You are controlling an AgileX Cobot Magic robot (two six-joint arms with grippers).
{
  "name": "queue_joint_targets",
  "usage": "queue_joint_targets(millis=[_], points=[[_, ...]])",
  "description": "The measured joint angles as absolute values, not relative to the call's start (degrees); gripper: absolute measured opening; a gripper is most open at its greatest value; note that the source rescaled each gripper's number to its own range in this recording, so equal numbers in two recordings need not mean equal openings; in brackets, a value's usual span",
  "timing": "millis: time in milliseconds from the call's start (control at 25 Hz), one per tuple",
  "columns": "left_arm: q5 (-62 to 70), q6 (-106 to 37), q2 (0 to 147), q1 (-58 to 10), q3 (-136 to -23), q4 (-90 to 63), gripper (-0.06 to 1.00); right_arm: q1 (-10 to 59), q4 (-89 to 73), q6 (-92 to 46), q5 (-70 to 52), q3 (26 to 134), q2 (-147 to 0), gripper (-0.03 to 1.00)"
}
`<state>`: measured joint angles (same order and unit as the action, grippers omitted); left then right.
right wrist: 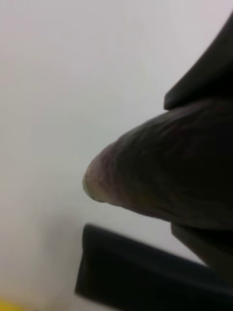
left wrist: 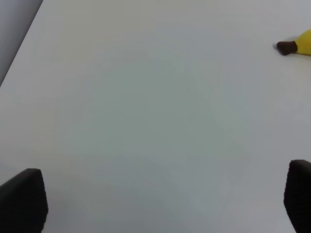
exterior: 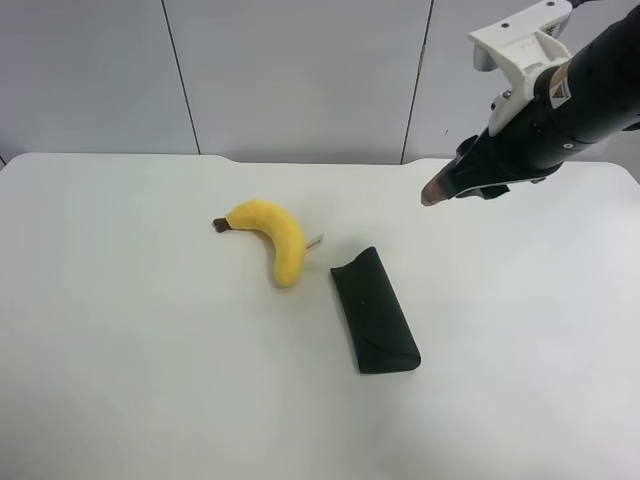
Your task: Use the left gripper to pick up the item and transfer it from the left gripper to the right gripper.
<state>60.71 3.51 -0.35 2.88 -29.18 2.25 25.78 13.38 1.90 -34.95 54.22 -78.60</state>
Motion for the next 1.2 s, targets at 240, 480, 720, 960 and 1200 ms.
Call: queue_joint_targets(millis=[240, 480, 720, 960, 1200], points=[[60.7, 3.5, -0.3, 2.9, -29.2, 2.2, 1.0, 23.0, 16.3, 1.5, -29.8, 54.2, -83.9, 0.01], [60.7, 3.5, -0.3, 2.9, -29.2, 2.2, 1.0, 23.0, 21.1, 1.3, -22.5, 54.3, -90.5, 0.01], [60.7, 3.5, -0.3, 2.9, -29.2, 2.2, 1.0, 23.0, 24.7, 1.3, -17.4, 54.3, -97.4, 0.01], [60.7, 3.5, -0.3, 2.9, -29.2, 2.2, 1.0, 22.7, 26.9, 1.3, -15.3, 54.3, -101.5, 0.01], [60.7, 3.5, -0.3, 2.9, -29.2, 2.2, 1.0, 19.8, 26.9, 1.3, -13.0, 54.3, -102.0, 0.01]])
